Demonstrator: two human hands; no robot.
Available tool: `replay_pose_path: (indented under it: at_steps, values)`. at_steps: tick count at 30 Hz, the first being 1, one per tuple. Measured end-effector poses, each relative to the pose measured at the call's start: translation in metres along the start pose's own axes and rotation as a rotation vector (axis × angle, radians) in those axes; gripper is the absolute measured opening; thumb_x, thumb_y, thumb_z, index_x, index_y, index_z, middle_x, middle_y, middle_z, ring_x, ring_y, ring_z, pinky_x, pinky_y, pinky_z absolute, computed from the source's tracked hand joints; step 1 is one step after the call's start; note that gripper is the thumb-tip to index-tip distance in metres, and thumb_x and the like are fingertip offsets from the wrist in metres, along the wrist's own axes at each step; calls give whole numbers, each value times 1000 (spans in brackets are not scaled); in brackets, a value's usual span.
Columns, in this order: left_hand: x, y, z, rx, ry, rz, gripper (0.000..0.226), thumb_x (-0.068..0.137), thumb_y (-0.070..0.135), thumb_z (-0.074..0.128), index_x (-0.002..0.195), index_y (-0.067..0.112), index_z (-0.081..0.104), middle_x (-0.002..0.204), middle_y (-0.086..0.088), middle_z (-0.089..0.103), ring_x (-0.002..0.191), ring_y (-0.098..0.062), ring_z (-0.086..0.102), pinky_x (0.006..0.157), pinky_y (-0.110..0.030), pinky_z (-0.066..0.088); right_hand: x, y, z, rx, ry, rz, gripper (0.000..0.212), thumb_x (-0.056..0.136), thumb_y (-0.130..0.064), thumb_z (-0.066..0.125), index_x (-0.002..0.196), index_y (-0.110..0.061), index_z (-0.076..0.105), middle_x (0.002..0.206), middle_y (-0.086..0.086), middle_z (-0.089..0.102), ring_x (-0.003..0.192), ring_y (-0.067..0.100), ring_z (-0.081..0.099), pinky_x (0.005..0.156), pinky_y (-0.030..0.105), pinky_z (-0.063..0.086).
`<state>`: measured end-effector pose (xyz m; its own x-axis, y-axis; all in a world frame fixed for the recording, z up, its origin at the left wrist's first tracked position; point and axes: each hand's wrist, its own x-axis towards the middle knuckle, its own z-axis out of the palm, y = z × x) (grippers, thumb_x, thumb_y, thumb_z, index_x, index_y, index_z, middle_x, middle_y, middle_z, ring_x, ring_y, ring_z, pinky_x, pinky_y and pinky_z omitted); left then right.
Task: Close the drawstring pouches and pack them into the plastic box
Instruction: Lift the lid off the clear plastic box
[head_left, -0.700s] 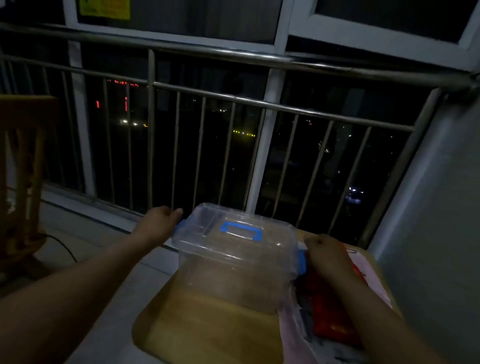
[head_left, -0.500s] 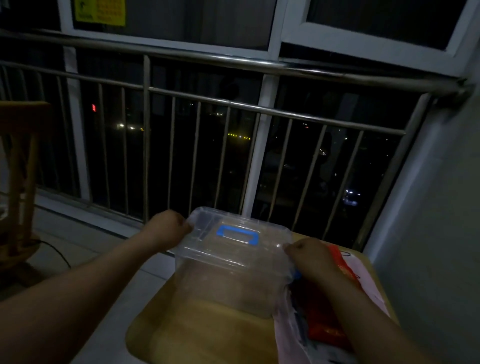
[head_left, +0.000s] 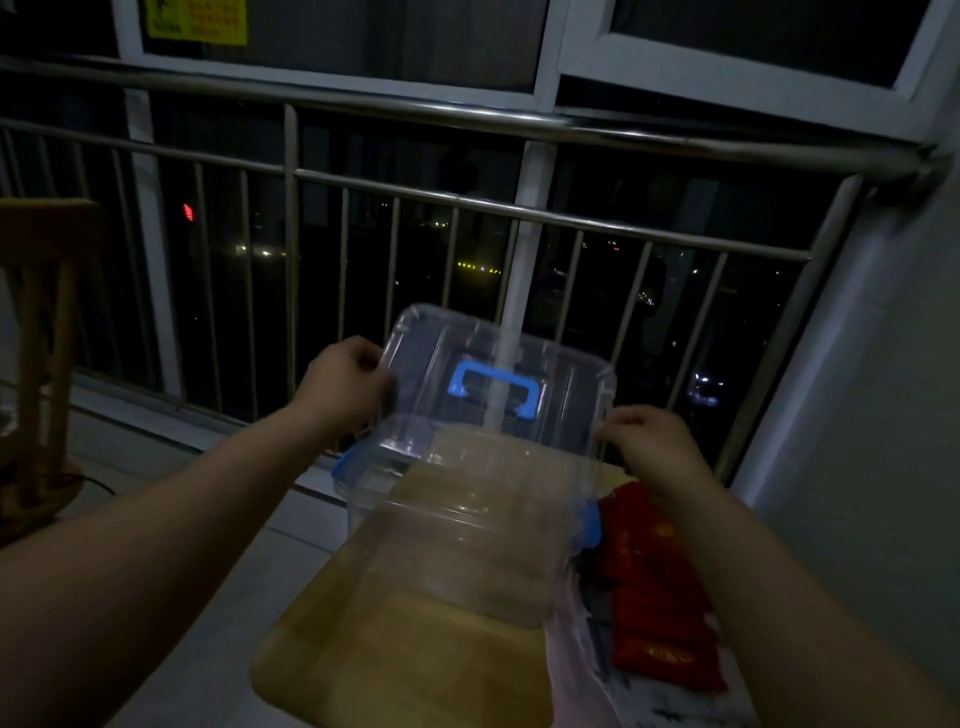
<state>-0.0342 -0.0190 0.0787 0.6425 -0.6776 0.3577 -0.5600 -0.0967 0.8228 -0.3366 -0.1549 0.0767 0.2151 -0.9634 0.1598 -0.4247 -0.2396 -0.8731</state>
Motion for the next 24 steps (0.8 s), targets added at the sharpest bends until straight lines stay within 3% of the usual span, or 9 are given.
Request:
replay_pose_path:
  at_steps: [2,4,7,11,14,17,19,21,24]
  values:
    - [7,13,3,-170,-25,-10,10,100,19,62,110,17,65,101,-5,70,85,-18,67,70,-32,55,9,-14,-9,209,11,13,23,103,-24,55,118,-11,67,93,11,72,75,19,66,62,31,50]
    - [14,29,9,-472,-108,-98,17,106,27,49,103,18,63,107,-7,67,89,-18,65,78,-35,53,20,-29,-17,483,-11,120,34,106,-38,44,117,-12,64,94,13,74,79,24,70,63,33,51]
    - [28,37,20,-707,-198,-199,37,110,45,36,108,20,64,111,-5,68,104,-19,65,98,-38,49,44,-32,-20,557,-43,269,46,104,-54,47,115,-12,61,96,18,71,84,30,72,61,35,54]
    - [47,26,50,-368,-198,-238,49,110,45,38,135,7,56,129,-16,62,118,-31,58,106,-43,45,87,7,2,475,-5,354,26,104,-6,48,125,6,58,89,17,62,49,17,65,36,21,47]
    - [46,15,68,-51,-245,-138,47,110,44,36,126,6,60,119,-18,61,109,-31,58,102,-42,45,112,35,22,372,63,386,14,102,2,48,104,5,61,90,16,58,63,22,58,33,19,44]
    - [44,-8,80,204,-342,-92,43,107,40,50,130,6,59,122,-16,63,106,-28,60,89,-36,47,128,57,53,349,30,437,20,102,7,47,85,4,58,78,17,55,63,27,54,31,23,45]
    - [43,-22,85,302,-396,-74,36,104,39,56,122,9,61,110,-11,64,94,-23,60,76,-31,44,138,75,71,300,28,468,17,102,4,48,92,6,61,76,18,57,62,30,56,34,27,48]
    - [43,-34,87,309,-413,-75,30,103,37,58,112,9,63,95,-6,62,82,-19,57,69,-31,41,158,102,84,231,-1,473,17,101,0,52,107,10,63,85,23,63,70,36,62,50,36,57]
    - [46,-42,87,339,-407,-40,25,103,36,57,104,12,65,92,-4,61,83,-19,59,70,-31,43,165,114,92,76,-88,454,18,100,-6,58,104,10,66,86,24,65,74,37,65,70,44,58]
